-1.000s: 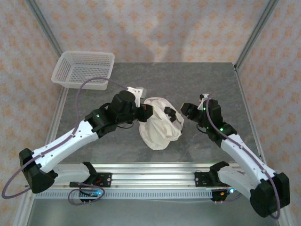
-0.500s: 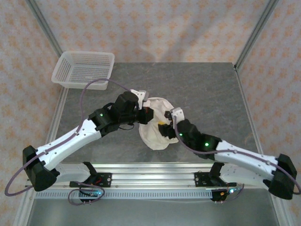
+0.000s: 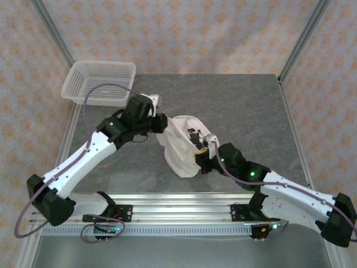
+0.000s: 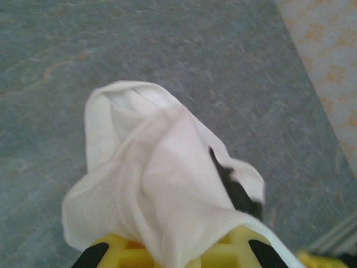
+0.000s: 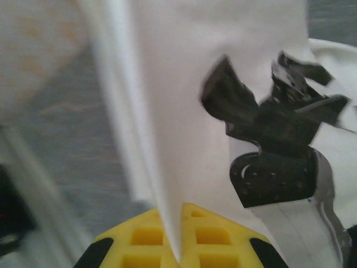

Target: Fold the inside-out t-shirt

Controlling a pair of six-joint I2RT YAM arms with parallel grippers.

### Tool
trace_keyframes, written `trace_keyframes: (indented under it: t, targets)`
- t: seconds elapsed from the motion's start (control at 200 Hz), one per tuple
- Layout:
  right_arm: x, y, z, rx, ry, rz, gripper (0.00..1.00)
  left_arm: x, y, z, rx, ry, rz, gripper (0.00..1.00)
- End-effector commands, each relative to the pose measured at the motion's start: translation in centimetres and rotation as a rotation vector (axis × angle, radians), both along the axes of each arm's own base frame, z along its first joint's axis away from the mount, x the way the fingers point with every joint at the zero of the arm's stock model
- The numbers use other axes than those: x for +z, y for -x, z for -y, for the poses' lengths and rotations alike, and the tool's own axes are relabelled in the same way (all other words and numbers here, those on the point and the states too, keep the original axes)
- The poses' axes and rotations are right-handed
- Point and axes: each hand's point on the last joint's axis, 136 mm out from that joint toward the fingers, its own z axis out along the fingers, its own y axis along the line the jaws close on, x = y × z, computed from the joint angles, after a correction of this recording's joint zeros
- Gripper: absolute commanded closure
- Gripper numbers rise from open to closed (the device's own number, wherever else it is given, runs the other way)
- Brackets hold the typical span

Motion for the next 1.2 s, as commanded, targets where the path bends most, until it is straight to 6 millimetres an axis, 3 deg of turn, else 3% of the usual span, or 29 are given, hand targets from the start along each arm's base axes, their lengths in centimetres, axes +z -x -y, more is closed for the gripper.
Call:
trace_keyframes:
  t: [0.0,0.07,0.15,0.255,0.37,0.455,0.565,0.635,0.796,0.961,1.081,1.191]
  targets:
    - [9.2,2.5,-2.4,0.169,-0.382,-0.043,1.0,-1.9,-4.3,-2.0,0.052,-0.077,-0.002,1.0]
    - [12.4,1.5,-2.0,0.14,-0.455,-0.045,1.0,-4.3,-6.3,-1.9,0.053,-0.085,-0.024,0.96]
    - [13.8,-0.6,-1.2,0.062,-0.495,-0.052,1.0,-6.0,-7.5,-1.4,0.051,-0.048,-0.04,0.84]
    - [13.4,-3.8,-0.1,-0.04,-0.511,-0.089,1.0,-3.9,-6.8,-1.7,0.044,0.003,0.008,0.58]
    - [12.1,-6.1,0.4,-0.103,-0.485,-0.118,1.0,1.0,-3.6,-3.5,0.034,0.014,0.121,0.48]
    - [11.3,-7.2,0.3,-0.125,-0.462,-0.14,1.0,4.1,0.2,-2.7,-0.083,0.06,0.221,0.46]
    - [10.7,-8.1,0.1,-0.136,-0.449,-0.174,1.0,4.6,5.8,0.6,-0.339,-0.006,0.337,0.43]
    - [10.7,-8.5,-0.1,-0.135,-0.445,-0.184,1.0,3.5,7.2,1.7,-0.39,-0.072,0.355,0.43]
    - [11.4,-8.0,-1.0,-0.073,-0.443,-0.2,1.0,0.8,6.8,4.3,-0.47,-0.083,0.291,0.44]
    - [12.0,-7.4,-1.2,-0.035,-0.424,-0.203,1.0,-2.7,4.5,6.9,-0.535,-0.141,0.247,0.48]
    - [12.8,-7.2,-1.6,-0.011,-0.444,-0.207,1.0,-3.7,2.5,7.9,-0.525,-0.179,0.247,0.48]
    - [13.3,-6.8,-2.2,0.038,-0.463,-0.222,1.0,-3.7,1.1,8.5,-0.51,-0.201,0.269,0.41]
